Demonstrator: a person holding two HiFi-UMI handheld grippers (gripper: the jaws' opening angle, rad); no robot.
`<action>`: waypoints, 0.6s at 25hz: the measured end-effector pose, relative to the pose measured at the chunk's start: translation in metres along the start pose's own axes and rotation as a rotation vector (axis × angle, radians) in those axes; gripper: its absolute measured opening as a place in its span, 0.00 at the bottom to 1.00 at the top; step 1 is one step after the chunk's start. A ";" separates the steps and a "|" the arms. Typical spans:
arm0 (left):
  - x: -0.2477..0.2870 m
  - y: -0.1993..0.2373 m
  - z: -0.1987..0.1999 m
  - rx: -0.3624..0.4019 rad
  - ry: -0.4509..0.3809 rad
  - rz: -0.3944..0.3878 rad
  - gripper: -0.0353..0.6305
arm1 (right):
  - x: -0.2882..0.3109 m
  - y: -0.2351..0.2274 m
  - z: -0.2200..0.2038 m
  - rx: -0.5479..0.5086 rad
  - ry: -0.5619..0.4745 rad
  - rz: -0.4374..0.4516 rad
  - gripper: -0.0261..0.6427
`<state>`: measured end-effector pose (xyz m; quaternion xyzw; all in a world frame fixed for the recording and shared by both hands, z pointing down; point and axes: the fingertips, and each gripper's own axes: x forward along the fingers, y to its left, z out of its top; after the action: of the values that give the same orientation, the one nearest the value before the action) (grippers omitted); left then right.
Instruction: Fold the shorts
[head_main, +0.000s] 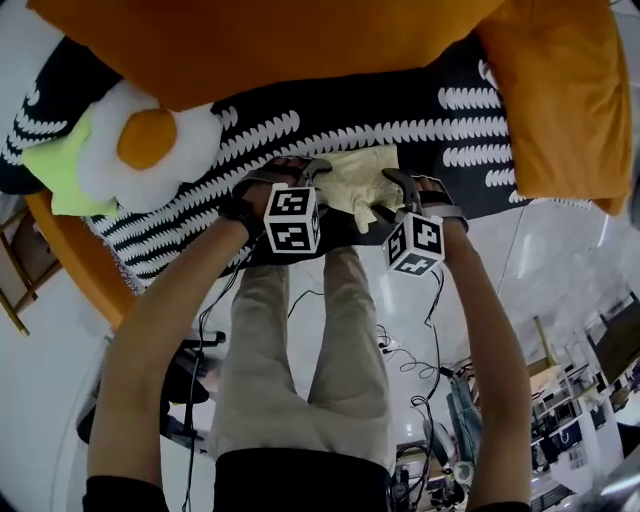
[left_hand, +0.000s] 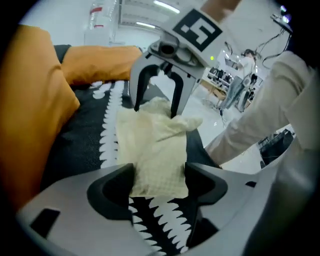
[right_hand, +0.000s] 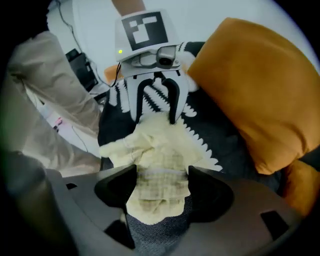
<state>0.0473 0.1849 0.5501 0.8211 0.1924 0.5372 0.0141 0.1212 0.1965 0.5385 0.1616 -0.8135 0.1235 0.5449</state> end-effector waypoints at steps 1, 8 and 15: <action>0.017 0.001 -0.003 0.003 0.032 0.007 0.55 | 0.010 0.004 -0.013 -0.034 0.018 0.018 0.55; 0.037 0.013 -0.015 0.002 -0.003 0.105 0.56 | 0.038 0.001 -0.018 -0.015 0.045 0.076 0.52; -0.081 -0.009 0.015 -0.263 -0.198 0.216 0.58 | -0.085 -0.024 0.020 0.416 -0.133 -0.229 0.55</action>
<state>0.0296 0.1687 0.4704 0.8769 0.0290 0.4726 0.0824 0.1435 0.1774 0.4530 0.3693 -0.7810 0.2147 0.4555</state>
